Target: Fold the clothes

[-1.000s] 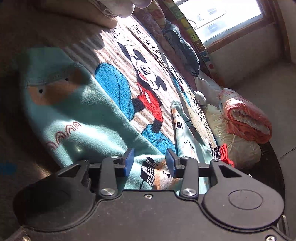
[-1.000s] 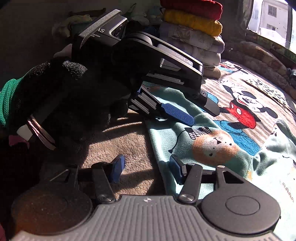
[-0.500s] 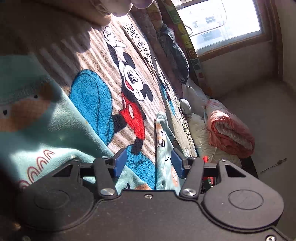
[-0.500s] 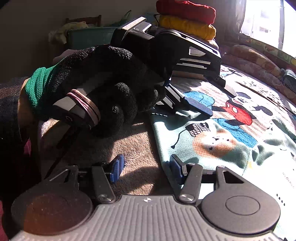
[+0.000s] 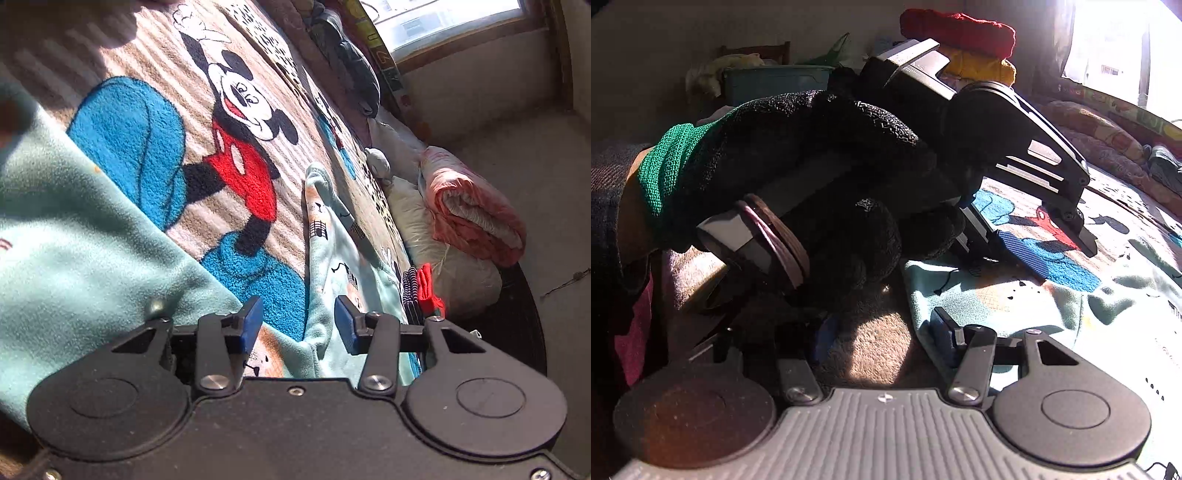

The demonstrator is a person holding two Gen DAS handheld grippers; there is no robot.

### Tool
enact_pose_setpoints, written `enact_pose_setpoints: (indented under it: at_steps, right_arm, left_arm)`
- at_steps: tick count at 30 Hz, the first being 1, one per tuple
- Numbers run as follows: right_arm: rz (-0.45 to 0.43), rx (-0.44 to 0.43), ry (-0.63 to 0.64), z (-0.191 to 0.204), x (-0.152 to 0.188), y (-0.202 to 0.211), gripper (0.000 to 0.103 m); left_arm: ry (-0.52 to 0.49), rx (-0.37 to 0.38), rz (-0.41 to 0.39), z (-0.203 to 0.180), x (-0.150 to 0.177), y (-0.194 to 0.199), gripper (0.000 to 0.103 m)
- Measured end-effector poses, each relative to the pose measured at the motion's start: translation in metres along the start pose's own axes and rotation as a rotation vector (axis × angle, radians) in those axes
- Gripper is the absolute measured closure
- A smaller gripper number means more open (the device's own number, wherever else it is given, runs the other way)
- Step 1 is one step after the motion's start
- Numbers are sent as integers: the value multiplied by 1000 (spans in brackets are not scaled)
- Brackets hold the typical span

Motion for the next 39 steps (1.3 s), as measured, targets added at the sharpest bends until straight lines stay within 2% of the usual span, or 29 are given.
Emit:
enact_pose_setpoints:
  at_steps: [1, 3, 5, 6, 9, 12, 13, 15, 16, 17, 18, 19, 21, 22, 23, 26, 29, 30, 31, 32, 33, 34, 35, 36, 39]
  right_arm:
    - [-1, 1, 2, 1, 0, 0, 46]
    - [-2, 2, 5, 1, 1, 1, 46]
    - [-3, 0, 3, 0, 1, 0, 46]
    - [-3, 0, 4, -1, 1, -1, 46]
    - [-2, 1, 9, -1, 0, -3, 46]
    - [-5, 3, 11, -2, 2, -4, 46]
    - [-7, 2, 9, -1, 2, -3, 46]
    - [-11, -3, 4, -1, 4, -2, 46]
    - [-12, -4, 3, -1, 4, -2, 46]
    - [-12, -4, 4, -1, 4, -2, 46]
    - [-12, -3, 5, -1, 3, -2, 46]
    - [-11, -3, 7, -1, 3, -2, 46]
    - [-6, 1, 16, 0, 3, -2, 46]
    - [-3, 3, 20, 0, 3, -2, 46]
    - [0, 7, 24, 1, 3, -1, 46]
    - [3, 16, 32, 2, 2, -1, 46]
    - [6, 18, 35, 3, 2, -1, 46]
    - [9, 17, 35, 3, 2, -1, 46]
    - [10, 16, 35, 3, 2, -1, 46]
    - [9, 14, 34, 2, 2, -1, 46]
    - [9, 18, 37, 3, 2, -1, 46]
    - [10, 28, 44, 4, 2, -1, 46]
    - [10, 39, 55, 7, 1, 0, 46]
    - [9, 54, 78, 11, 0, 2, 46]
    - [3, 94, 144, 23, -2, 10, 47]
  left_arm:
    - [21, -2, -32, 7, -6, 6, 61]
    - [53, -10, -97, 19, -18, 19, 61]
    - [46, -37, -168, 23, -27, 36, 56]
    - [59, -36, -209, 26, -33, 47, 49]
    - [86, -23, -311, 34, -45, 83, 43]
    - [111, 43, -305, 30, -47, 103, 35]
    - [122, 68, -281, 27, -45, 103, 28]
    - [141, 109, -221, 21, -40, 94, 20]
    - [134, 107, -201, 21, -38, 89, 20]
    - [117, 70, -202, 25, -37, 86, 20]
    - [102, 5, -238, 36, -40, 87, 27]
    - [116, -4, -282, 48, -45, 93, 41]
    - [188, 4, -388, 67, -57, 112, 51]
    - [187, -9, -448, 68, -63, 124, 37]
    - [181, -14, -485, 66, -67, 134, 28]
    - [188, 106, -488, 50, -71, 148, 25]
    - [99, 136, -336, 25, -62, 123, 17]
    - [106, 100, -295, 28, -58, 112, 16]
    - [115, 0, -276, 39, -55, 102, 23]
    - [84, -99, -290, 48, -55, 99, 39]
    - [51, -158, -311, 53, -56, 99, 56]
    - [69, -160, -338, 52, -57, 102, 53]
    - [73, -148, -377, 47, -60, 107, 43]
    - [49, -146, -403, 40, -61, 110, 26]
    - [-21, -157, -458, 22, -65, 118, 24]
Point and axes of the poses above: each gripper's, at about its wrist camera, not at the fingertips, and y roughly against the way its jaws point, z to its left, x to its underside, the point moved 8 cm from there along -y, roughly the way its jaws point, and after that the axes turned 4 degrees about x, right-handed, at the moved point
